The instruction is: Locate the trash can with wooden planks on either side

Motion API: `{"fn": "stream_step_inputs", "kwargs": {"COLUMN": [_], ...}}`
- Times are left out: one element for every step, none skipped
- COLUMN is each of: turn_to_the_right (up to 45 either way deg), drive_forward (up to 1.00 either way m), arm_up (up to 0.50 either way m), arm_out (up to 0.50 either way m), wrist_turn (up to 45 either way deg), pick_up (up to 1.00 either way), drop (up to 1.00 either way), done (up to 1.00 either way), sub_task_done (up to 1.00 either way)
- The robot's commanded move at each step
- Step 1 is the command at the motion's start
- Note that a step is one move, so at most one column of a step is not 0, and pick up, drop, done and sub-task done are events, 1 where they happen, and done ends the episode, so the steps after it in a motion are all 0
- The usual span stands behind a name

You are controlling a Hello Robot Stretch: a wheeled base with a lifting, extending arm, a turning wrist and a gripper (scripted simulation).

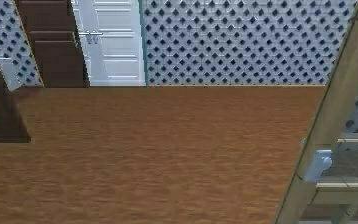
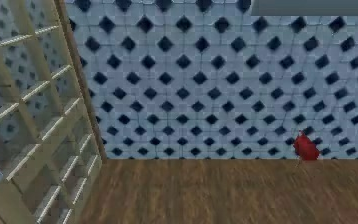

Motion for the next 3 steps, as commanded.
{"fn": "stream_step_inputs", "kwargs": {"turn_to_the_right": [-45.0, -45.0, -45.0], "drive_forward": [0.0, 0.0, 0.0], "arm_up": [0.0, 0.0, 0.0], "arm_out": [0.0, 0.0, 0.0], "wrist_turn": [0.0, 0.0, 0.0], "pick_up": [0.0, 0.0, 0.0], "drop": [0.0, 0.0, 0.0], "done": [0.0, 0.0, 0.0], "sub_task_done": [0.0, 0.0, 0.0]}}
